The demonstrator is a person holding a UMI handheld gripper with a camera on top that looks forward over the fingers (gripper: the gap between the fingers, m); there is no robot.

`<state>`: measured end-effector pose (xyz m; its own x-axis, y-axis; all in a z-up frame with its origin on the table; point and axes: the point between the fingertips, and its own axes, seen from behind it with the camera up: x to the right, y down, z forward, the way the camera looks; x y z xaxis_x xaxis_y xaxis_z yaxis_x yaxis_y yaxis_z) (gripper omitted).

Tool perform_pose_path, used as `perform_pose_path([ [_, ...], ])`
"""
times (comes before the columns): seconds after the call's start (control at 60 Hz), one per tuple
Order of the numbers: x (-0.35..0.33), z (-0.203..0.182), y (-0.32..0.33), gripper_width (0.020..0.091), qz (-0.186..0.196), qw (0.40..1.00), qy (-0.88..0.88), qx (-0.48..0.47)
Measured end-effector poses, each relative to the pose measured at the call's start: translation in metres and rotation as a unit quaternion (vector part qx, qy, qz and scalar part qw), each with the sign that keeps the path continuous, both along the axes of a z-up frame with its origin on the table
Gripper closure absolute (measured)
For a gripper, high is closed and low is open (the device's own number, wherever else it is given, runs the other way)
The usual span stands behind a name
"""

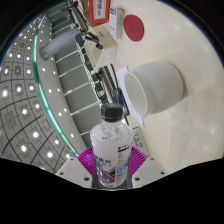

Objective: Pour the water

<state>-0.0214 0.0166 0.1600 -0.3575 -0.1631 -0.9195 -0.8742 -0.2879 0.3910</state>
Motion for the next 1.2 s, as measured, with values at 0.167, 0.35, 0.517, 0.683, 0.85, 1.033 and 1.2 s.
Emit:
perform_pose_path([
  [0.167, 0.002, -0.002, -0.002, 0.0710, 0.017, 1.000, 0.020, -0.006],
  [0.35, -0.003, 0.019, 0.001, 0.0711, 0.059, 0.993, -0.093, 0.029],
  [0.517, 0.037, 0.073, -0.003, 0.0708, 0.065, 0.938, -0.324, 0.105],
  [0.683, 0.114, 0.109, 0.014, 0.0708, 0.032, 0.807, -0.568, 0.157],
  [0.85, 0.195, 0.082, 0.029, 0.0710, 0.022, 0.654, -0.743, 0.137],
  [1.033, 0.249, 0.001, 0.037, 0.0710, 0.051, 0.564, -0.819, 0.090],
  [1.2, 0.267, -0.062, 0.045, 0.0707, 0.075, 0.563, -0.821, 0.062],
])
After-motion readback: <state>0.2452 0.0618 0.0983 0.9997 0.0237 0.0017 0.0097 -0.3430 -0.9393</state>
